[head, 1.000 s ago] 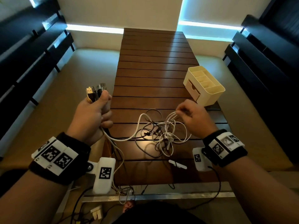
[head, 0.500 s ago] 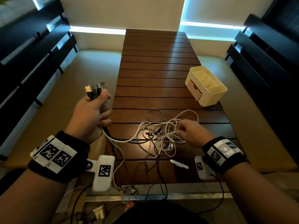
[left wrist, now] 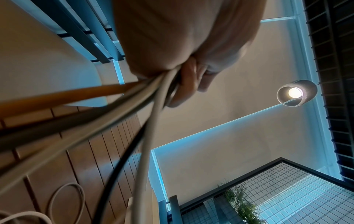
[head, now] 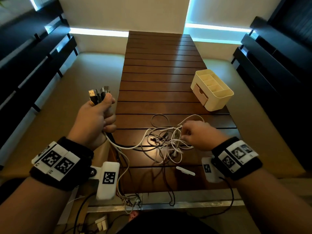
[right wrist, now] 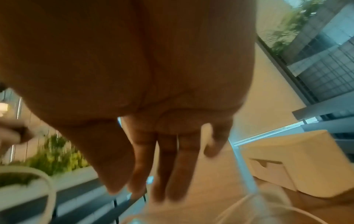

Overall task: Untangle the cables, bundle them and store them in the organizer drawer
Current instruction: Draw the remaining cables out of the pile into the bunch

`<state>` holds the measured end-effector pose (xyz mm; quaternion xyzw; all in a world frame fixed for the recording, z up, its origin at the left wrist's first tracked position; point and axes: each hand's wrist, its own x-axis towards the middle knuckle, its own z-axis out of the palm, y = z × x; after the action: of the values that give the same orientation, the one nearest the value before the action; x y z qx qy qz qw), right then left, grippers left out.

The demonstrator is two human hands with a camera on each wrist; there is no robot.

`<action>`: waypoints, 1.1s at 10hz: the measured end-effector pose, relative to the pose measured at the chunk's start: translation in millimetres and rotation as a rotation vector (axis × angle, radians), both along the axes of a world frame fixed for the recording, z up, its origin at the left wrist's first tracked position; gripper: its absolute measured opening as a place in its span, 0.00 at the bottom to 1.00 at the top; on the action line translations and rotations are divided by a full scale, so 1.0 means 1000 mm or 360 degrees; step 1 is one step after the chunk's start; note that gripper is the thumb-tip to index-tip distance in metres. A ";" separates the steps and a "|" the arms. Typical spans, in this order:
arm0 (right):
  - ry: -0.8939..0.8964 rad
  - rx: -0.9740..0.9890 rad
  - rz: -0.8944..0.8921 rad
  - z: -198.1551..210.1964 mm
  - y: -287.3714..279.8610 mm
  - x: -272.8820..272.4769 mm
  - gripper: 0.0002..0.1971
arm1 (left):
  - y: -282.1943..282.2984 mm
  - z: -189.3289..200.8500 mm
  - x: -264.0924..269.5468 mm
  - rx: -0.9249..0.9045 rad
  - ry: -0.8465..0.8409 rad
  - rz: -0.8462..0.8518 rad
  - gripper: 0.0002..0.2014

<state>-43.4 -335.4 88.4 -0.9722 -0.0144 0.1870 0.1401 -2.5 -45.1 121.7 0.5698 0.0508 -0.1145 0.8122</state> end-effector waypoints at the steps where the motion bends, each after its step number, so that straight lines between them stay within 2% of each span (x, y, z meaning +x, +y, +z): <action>1: -0.0175 0.0008 -0.0059 -0.022 0.001 -0.001 0.03 | 0.001 -0.001 -0.001 -0.0014 -0.0008 0.0010 0.11; 2: -0.0116 0.0376 -0.0168 -0.037 0.006 -0.007 0.05 | 0.008 -0.003 -0.001 -0.0016 -0.0004 0.0027 0.11; 3: -0.0384 0.0352 -0.0384 -0.062 0.002 -0.003 0.06 | 0.011 -0.003 -0.001 -0.0023 -0.0006 0.0015 0.11; 4: -0.0502 0.0193 -0.0793 -0.084 -0.018 0.008 0.08 | 0.012 -0.003 -0.001 -0.0025 -0.0007 0.0020 0.11; 5: -0.0324 0.0222 -0.0956 -0.103 -0.032 0.011 0.15 | 0.009 -0.002 -0.002 -0.0017 -0.0005 0.0021 0.11; 7: -0.0344 0.0424 -0.0828 -0.116 -0.042 0.014 0.20 | 0.004 -0.001 -0.002 0.0004 -0.0005 0.0010 0.11; 8: -0.0398 0.0396 -0.0608 -0.119 -0.045 0.020 0.21 | 0.000 0.000 -0.004 0.0010 -0.0022 -0.0005 0.10; 9: -0.0463 0.0317 -0.0308 -0.124 -0.045 0.025 0.16 | -0.003 0.000 -0.004 0.0013 -0.0032 -0.0029 0.10; 10: -0.0637 0.0242 -0.0162 -0.117 -0.041 0.027 0.03 | -0.002 0.000 -0.005 0.0018 -0.0022 -0.0018 0.10; 11: -0.0836 0.0213 -0.0340 -0.102 -0.044 0.028 0.03 | 0.001 -0.003 -0.003 -0.0004 -0.0001 0.0002 0.11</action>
<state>-15.2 -379.2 -13.4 -0.9719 0.0400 -0.0884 0.2144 -5.7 -44.2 119.0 0.5689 0.0507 -0.1139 0.8129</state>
